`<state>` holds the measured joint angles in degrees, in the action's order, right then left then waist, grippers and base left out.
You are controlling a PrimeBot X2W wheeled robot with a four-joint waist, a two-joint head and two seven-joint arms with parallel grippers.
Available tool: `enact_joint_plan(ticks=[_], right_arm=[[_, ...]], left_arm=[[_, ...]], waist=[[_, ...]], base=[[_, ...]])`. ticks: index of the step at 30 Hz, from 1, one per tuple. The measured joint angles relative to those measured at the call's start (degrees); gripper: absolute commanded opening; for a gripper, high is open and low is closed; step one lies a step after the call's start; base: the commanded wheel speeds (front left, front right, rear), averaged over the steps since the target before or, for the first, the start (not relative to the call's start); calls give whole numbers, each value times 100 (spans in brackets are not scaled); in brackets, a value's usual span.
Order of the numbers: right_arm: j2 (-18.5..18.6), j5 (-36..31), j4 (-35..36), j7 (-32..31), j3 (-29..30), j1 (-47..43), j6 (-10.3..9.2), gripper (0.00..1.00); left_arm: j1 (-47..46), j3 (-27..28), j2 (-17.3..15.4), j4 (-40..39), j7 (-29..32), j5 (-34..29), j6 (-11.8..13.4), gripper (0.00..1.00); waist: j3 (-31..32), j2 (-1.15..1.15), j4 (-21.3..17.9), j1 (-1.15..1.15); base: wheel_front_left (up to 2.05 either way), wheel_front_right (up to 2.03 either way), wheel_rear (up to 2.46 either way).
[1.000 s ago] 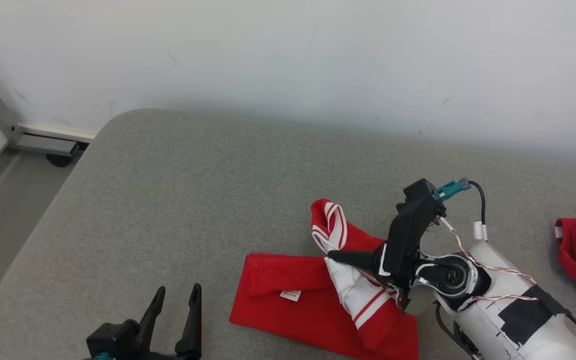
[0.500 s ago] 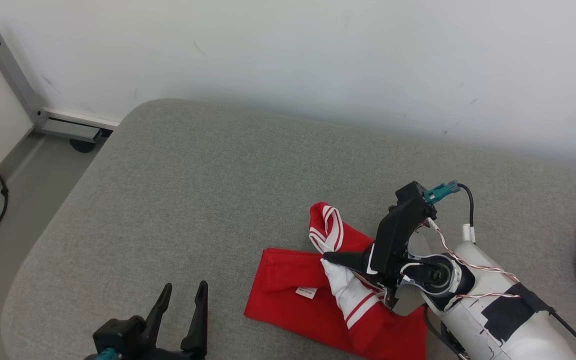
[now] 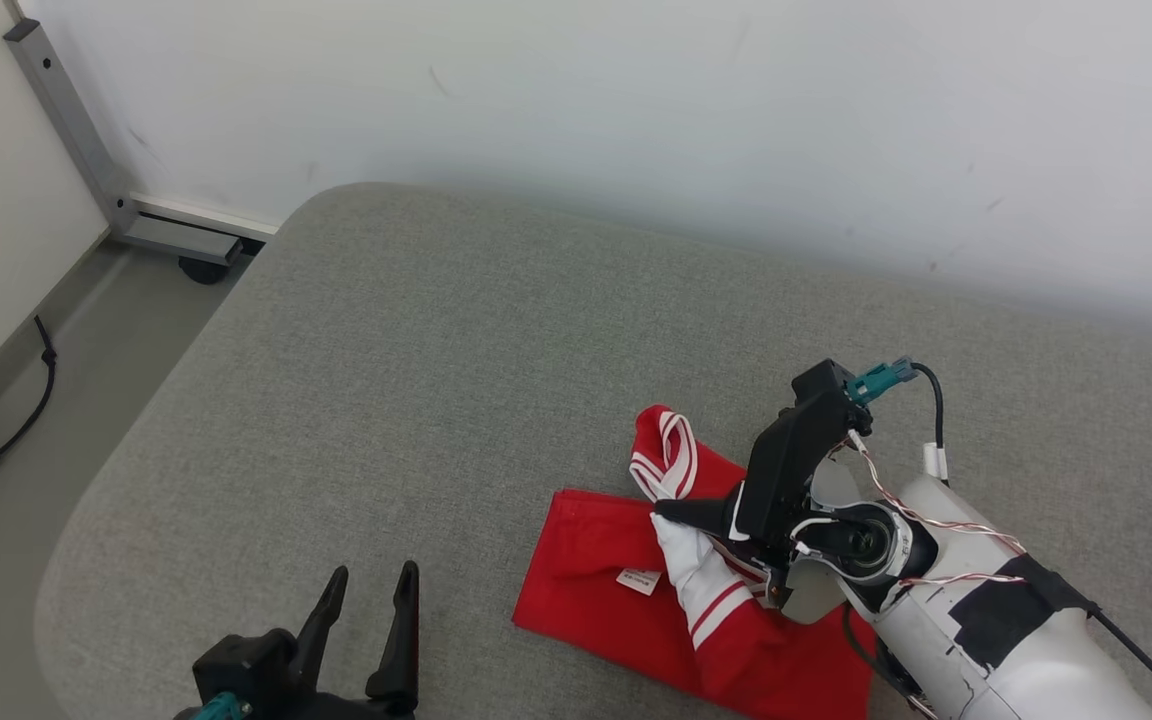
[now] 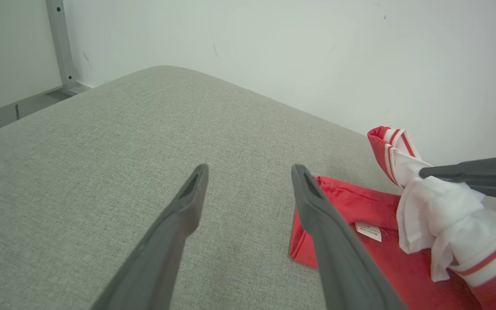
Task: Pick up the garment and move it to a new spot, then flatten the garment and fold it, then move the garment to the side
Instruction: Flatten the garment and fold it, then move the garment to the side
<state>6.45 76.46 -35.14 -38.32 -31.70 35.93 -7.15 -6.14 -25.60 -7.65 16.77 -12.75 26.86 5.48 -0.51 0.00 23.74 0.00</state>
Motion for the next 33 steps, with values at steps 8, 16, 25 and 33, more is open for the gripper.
enact_joint_plan(ticks=[8,16,25,33], right_arm=[[-80,-2,-215,52,1,108,0,100],[325,-300,51,420,105,166,38,100],[1002,-870,619,716,-178,-486,169,100],[1360,-987,895,759,-232,-897,158,100]], left_arm=[[1,53,-11,92,-40,8,0,100],[96,102,-63,97,-48,8,4,100],[385,259,-231,-98,-97,-3,41,100],[471,246,-227,-279,-98,-46,57,100]], waist=[[55,0,-4,0],[224,0,-176,-1],[333,0,-515,-1],[361,0,-860,-1]], base=[[0,0,0],[0,0,0],[0,0,0],[0,0,0]])
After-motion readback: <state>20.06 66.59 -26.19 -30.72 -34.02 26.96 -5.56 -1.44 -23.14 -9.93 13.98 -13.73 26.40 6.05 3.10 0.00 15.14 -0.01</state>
